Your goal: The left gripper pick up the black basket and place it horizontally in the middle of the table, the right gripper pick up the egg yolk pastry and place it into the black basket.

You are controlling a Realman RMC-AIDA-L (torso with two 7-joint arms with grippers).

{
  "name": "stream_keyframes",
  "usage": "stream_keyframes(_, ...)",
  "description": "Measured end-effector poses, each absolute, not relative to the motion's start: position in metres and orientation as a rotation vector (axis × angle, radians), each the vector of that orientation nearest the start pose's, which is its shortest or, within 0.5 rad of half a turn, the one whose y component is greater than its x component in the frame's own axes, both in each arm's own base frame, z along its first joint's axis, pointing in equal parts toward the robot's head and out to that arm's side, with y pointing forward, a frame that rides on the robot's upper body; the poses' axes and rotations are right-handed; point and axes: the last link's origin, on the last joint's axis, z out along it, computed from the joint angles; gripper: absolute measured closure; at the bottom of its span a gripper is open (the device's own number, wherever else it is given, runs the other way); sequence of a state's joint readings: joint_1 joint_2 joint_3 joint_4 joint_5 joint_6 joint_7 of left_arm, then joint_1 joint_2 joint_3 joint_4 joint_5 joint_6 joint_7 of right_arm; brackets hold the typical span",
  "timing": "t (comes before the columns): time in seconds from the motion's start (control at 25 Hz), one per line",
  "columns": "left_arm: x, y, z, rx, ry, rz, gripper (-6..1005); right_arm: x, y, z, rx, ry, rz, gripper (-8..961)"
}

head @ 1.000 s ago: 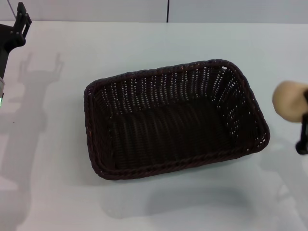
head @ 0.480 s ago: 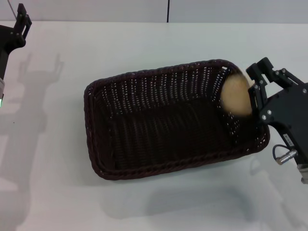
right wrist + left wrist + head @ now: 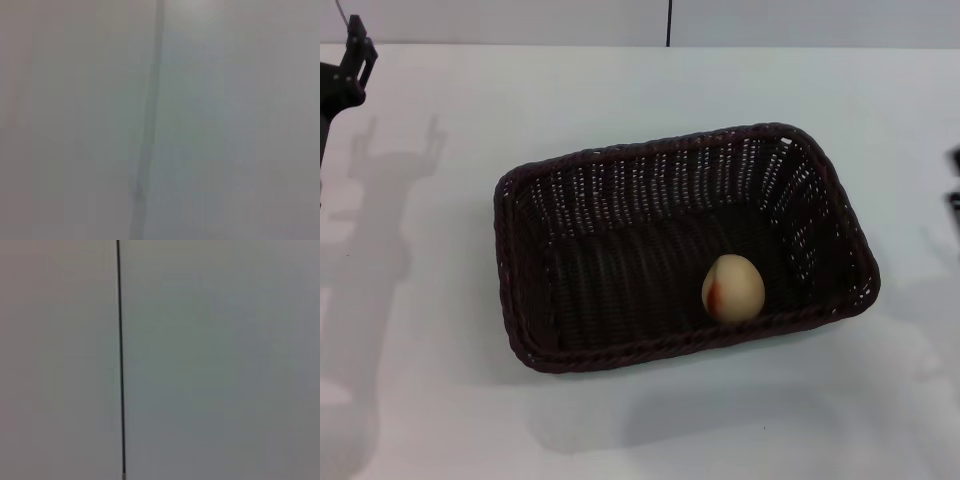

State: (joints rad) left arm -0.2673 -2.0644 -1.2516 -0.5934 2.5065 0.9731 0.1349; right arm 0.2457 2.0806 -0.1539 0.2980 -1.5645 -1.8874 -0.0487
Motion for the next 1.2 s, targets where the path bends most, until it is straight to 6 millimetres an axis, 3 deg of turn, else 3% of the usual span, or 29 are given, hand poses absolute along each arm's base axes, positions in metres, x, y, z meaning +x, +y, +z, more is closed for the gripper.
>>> stream_keyframes(0.12, -0.309, 0.337, 0.024, -1.390, -0.442, -0.669, 198, 0.313, 0.181, 0.004, -1.367, 0.202, 0.943, 364)
stream_keyframes(0.32, -0.312, 0.331, 0.025, -1.380, -0.437, -0.666, 198, 0.342, 0.162, 0.023, -1.169, 0.304, 0.827, 180)
stream_keyframes(0.52, -0.317, 0.328, 0.023, -1.382, -0.445, -0.652, 198, 0.358, 0.152, 0.029, -1.086, 0.368, 0.744, 180)
stream_keyframes(1.2, -0.320, 0.316, 0.019, -1.386, -0.435, -0.652, 198, 0.371, 0.146, 0.031, -1.025, 0.424, 0.679, 180)
